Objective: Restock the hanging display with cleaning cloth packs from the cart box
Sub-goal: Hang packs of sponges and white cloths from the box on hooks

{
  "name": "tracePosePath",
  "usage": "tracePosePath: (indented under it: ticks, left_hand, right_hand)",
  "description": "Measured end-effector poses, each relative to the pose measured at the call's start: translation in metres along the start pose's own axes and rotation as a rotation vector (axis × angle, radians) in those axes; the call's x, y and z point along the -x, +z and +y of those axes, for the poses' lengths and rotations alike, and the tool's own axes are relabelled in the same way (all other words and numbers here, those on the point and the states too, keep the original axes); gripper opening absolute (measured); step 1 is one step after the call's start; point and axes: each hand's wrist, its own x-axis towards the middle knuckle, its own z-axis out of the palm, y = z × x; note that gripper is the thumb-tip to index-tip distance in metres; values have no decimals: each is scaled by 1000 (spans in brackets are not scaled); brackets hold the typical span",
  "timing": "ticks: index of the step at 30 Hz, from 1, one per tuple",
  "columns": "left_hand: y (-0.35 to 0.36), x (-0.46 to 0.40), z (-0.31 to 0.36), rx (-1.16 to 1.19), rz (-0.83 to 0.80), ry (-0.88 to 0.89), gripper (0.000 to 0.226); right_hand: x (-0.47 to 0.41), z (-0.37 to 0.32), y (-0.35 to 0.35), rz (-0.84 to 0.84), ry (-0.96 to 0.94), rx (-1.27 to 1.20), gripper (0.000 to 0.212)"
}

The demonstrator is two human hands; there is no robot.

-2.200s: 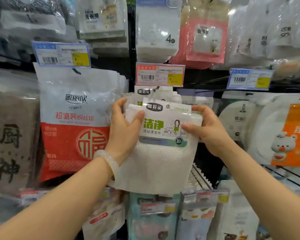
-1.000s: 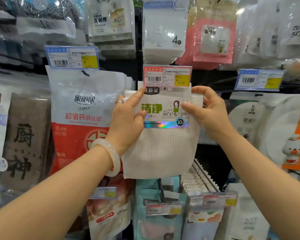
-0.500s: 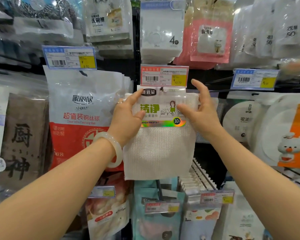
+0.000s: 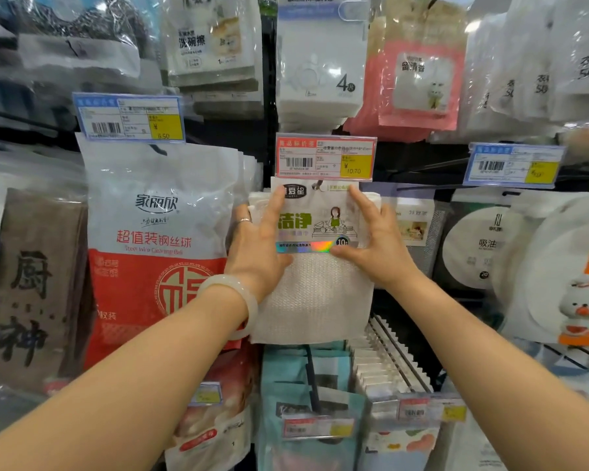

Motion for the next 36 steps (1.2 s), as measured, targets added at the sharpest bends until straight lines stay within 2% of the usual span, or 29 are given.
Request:
tracePosePath:
  ticks: [4, 8, 11, 14, 18, 20, 24, 27, 29, 31, 34, 36]
  left_hand:
    - [9, -3, -5, -76, 9, 6, 99]
    - [21, 17, -12, -68, -45, -61, 112]
    - [31, 47, -23, -19, -114, -119, 119]
    - [37, 72, -32, -16, -162, -161, 114]
    - [36, 90, -34, -24, -139, -194, 107]
    - [35, 98, -34, -30, -142, -205, 102]
    - [38, 110, -31, -77, -218, -286, 95]
    - [45, 124, -25, -126, -273, -354, 91]
    - [47, 135, -24, -244, -276, -339, 87]
    - [47, 143, -24, -401, -262, -237, 84]
    - [42, 144, -26, -511, -438, -146, 83]
    - [34, 142, -29, -425, -572, -217, 79]
  right_hand:
    - [-2, 7, 13, 51, -11, 95, 97]
    - [18, 22, 17, 55, 0, 106, 104]
    - [50, 39, 24, -34, 90, 59, 113]
    - [75, 50, 30, -143, 184, 63, 112]
    - [92, 55, 31, -167, 168, -25, 106]
    - [104, 61, 30, -232, 174, -43, 104]
    - [121, 71, 33, -430, 270, 51, 98]
    - [125, 65, 38, -419, 371, 169, 87]
    - [127, 55, 42, -287, 256, 369, 78]
    - [126, 42, 47, -184, 81, 416, 70]
    - [122, 23, 55, -351, -24, 481, 65]
    - [122, 10, 61, -415, -14, 496, 61]
